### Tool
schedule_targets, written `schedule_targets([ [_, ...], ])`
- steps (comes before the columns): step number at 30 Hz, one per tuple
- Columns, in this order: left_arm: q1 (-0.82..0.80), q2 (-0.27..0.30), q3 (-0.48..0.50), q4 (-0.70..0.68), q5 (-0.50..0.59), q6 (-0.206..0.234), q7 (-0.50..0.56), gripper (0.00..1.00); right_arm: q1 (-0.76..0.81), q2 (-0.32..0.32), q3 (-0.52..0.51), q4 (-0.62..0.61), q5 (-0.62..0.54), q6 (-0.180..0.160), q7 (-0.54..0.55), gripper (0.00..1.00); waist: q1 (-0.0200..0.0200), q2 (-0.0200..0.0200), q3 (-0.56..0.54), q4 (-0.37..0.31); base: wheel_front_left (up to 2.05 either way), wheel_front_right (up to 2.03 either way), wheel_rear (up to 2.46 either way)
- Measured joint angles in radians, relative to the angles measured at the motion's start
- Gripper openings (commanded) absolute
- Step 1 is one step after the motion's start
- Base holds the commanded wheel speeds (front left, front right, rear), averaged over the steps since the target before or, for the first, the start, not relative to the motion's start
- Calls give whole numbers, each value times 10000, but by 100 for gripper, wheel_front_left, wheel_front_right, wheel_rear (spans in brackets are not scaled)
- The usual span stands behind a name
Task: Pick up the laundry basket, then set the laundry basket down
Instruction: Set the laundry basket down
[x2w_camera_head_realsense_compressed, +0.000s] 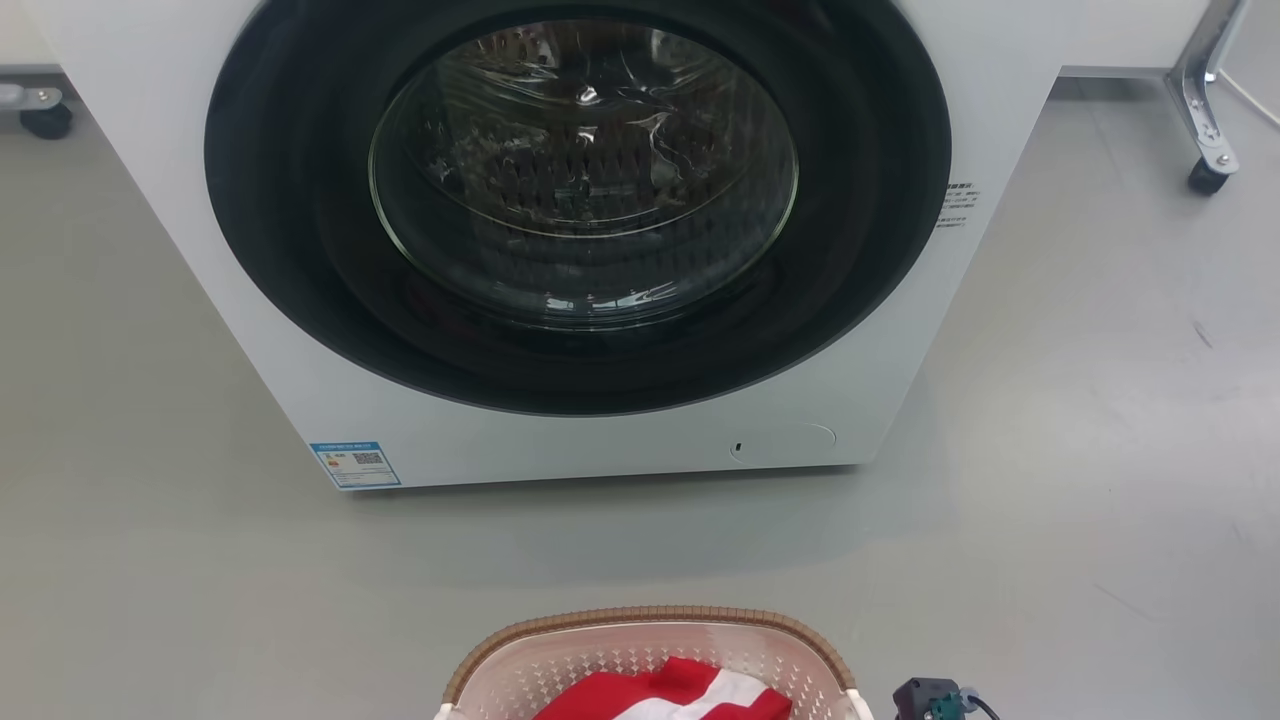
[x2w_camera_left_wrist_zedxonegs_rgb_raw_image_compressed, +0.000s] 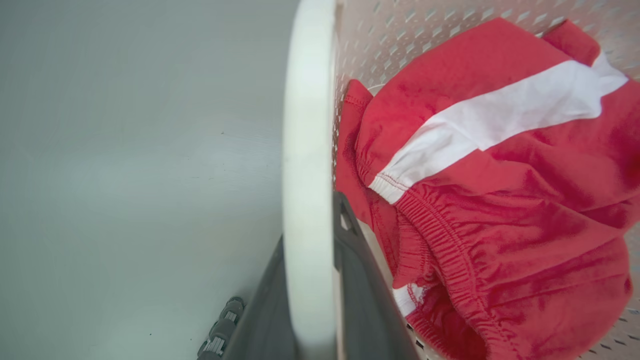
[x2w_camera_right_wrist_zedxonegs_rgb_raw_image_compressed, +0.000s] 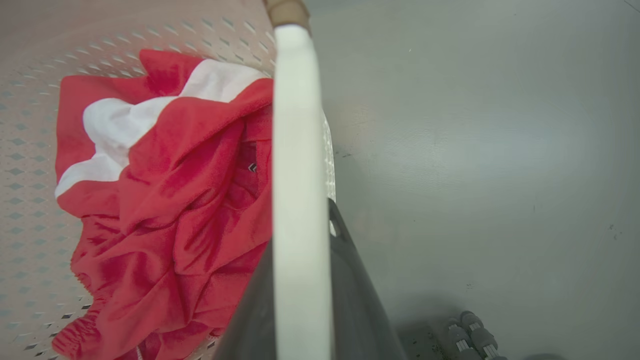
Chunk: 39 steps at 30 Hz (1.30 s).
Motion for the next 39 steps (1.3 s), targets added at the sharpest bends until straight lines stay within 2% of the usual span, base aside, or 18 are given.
schedule_targets([
  [10,-207,50,27,-290,-127,230,-61,0,-608,-35,267,88,19,0,-100,0,1,0,456,-40,0,0,0],
  [16,-1021,54,228,-454,-201,320,-194,0,-1568,-36,268,272,-23,0,-263,0,1,1,998,-52,0,0,0],
  [28,-2645,8,646,-539,-288,393,-591,0,-3645,-31,186,658,-397,2,-633,0,2,1,2578,-16,0,0,0],
  [39,-3902,17,671,-527,-222,391,-826,0,-4808,-44,182,909,-629,2,-959,0,3,2,4195,96,0,0,0],
])
